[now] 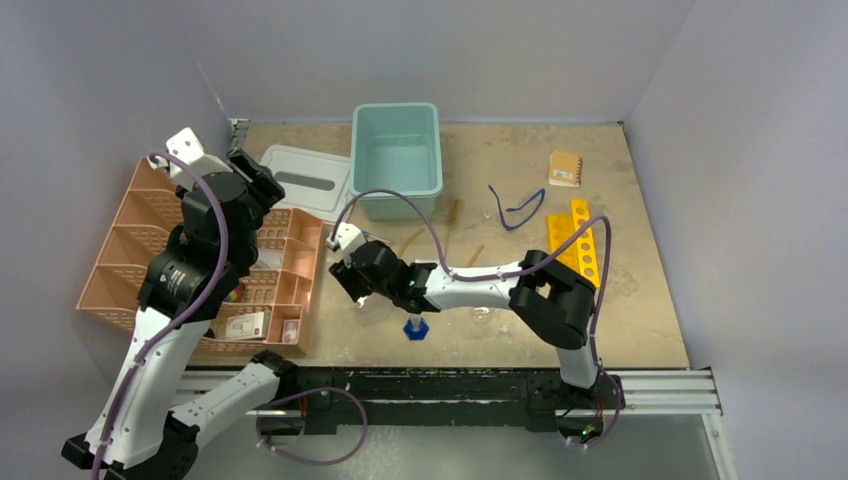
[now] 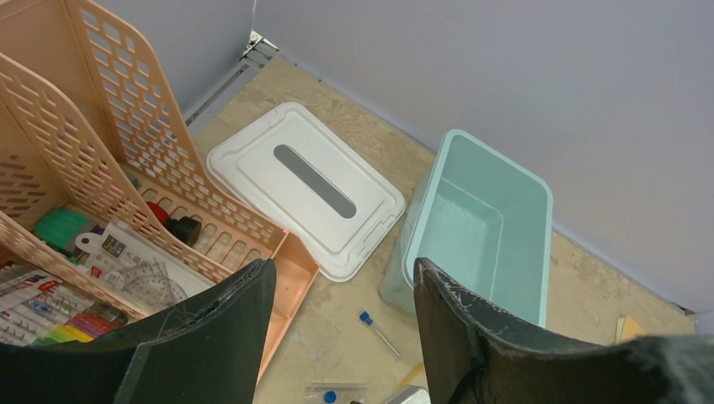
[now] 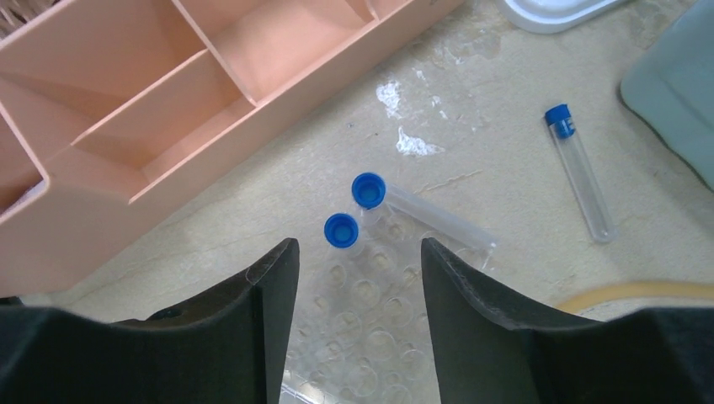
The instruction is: Organize the chemistry lab equipment
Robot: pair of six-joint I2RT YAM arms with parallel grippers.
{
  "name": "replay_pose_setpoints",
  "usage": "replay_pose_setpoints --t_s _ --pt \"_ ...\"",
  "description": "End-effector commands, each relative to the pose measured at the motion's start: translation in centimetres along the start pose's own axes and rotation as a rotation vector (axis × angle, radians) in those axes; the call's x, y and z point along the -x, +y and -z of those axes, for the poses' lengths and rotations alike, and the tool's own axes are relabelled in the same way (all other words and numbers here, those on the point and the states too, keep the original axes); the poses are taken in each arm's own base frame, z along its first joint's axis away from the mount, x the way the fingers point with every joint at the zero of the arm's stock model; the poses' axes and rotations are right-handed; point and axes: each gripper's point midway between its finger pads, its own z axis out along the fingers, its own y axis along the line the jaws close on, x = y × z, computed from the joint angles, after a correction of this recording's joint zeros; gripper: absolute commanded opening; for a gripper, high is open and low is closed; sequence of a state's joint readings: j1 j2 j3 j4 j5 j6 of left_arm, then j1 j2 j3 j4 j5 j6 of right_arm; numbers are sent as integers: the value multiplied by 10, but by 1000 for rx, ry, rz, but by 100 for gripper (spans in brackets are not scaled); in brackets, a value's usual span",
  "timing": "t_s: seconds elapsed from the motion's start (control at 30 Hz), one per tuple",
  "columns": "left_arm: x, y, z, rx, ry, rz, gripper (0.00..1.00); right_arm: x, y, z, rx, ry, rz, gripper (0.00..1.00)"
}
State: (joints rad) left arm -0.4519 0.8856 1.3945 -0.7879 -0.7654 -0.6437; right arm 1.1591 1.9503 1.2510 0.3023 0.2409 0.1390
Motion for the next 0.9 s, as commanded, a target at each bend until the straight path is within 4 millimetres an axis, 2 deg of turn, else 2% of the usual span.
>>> replay_pose_setpoints --t_s 0.0,0.17,0.27,0.33,0.47,0.63,0.77,0.87 --pt "6 0 1 1 -19 13 61 58 -2 21 24 -73 -83 59" --pt "12 1 2 9 -37 26 61 93 -6 54 98 -140 -166 57" --pt "18 4 4 21 -56 28 61 103 -24 67 76 -164 -196 55" --pt "17 3 3 15 -52 27 61 103 -40 70 32 -158 -203 54" --pt "11 0 1 4 -35 25 61 87 -70 61 -56 -105 -182 51" --pt "8 -2 -1 1 -28 19 61 53 -88 37 -127 22 -104 39" --pt "4 -2 -3 4 -18 11 61 34 -102 18 -157 88 -77 37" --pt "0 -2 -5 6 -10 7 61 28 -110 4 -173 109 -61 37"
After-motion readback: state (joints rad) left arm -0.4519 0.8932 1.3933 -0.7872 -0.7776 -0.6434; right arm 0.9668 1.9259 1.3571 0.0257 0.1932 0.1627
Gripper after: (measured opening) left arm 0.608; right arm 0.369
